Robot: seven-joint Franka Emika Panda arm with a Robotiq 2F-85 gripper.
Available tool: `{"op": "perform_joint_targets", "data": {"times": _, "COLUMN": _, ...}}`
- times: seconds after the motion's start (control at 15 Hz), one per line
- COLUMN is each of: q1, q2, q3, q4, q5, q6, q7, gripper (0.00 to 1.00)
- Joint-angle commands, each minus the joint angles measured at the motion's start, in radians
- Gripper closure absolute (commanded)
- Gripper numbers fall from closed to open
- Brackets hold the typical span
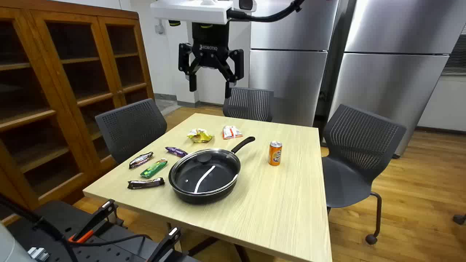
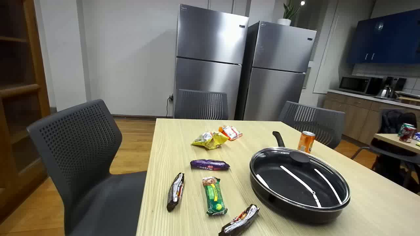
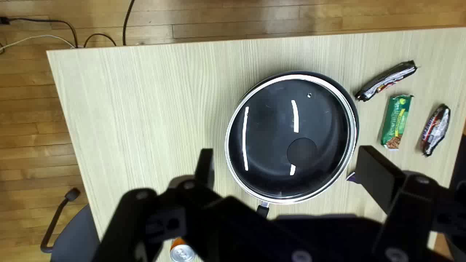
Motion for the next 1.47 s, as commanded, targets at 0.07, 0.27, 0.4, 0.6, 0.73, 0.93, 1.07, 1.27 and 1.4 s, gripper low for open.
{"op": "perform_joint_targets", "data": {"times": 0.07, "q1": -0.018, "q2": 0.002, "q3": 0.018, "q4": 0.001, "q5": 0.007, "q6": -0.002, "q7": -0.005, "gripper": 0.0}}
{"op": "perform_joint_targets", "data": {"times": 0.27, "q1": -0.018, "q2": 0.002, "q3": 0.018, "q4": 0.001, "q5": 0.007, "q6": -0.002, "q7": -0.005, "gripper": 0.0}}
{"op": "perform_joint_targets", "data": {"times": 0.4, "q1": -0.018, "q2": 0.002, "q3": 0.018, "q4": 0.001, "q5": 0.007, "q6": -0.002, "q7": -0.005, "gripper": 0.0}}
{"op": "perform_joint_targets", "data": {"times": 0.6, "q1": -0.016, "q2": 0.013, "q3": 0.022, "q4": 0.007, "q5": 0.009, "q6": 0.003, "q7": 0.005, "gripper": 0.0}}
{"op": "perform_joint_targets", "data": {"times": 0.73, "q1": -0.011, "q2": 0.027, "q3": 0.031, "q4": 0.015, "q5": 0.007, "q6": 0.01, "q7": 0.014, "gripper": 0.0}}
{"op": "perform_joint_targets", "data": {"times": 0.93, "q1": -0.002, "q2": 0.059, "q3": 0.056, "q4": 0.031, "q5": 0.003, "q6": 0.026, "q7": 0.029, "gripper": 0.0}}
{"op": "perform_joint_targets", "data": {"times": 1.07, "q1": 0.002, "q2": 0.084, "q3": 0.077, "q4": 0.043, "q5": -0.006, "q6": 0.04, "q7": 0.047, "gripper": 0.0}}
{"op": "perform_joint_targets", "data": {"times": 1.27, "q1": 0.006, "q2": 0.131, "q3": 0.116, "q4": 0.061, "q5": -0.021, "q6": 0.075, "q7": 0.093, "gripper": 0.0}}
{"op": "perform_joint_targets", "data": {"times": 1.4, "q1": 0.008, "q2": 0.173, "q3": 0.14, "q4": 0.08, "q5": -0.029, "q6": 0.099, "q7": 0.13, "gripper": 0.0}}
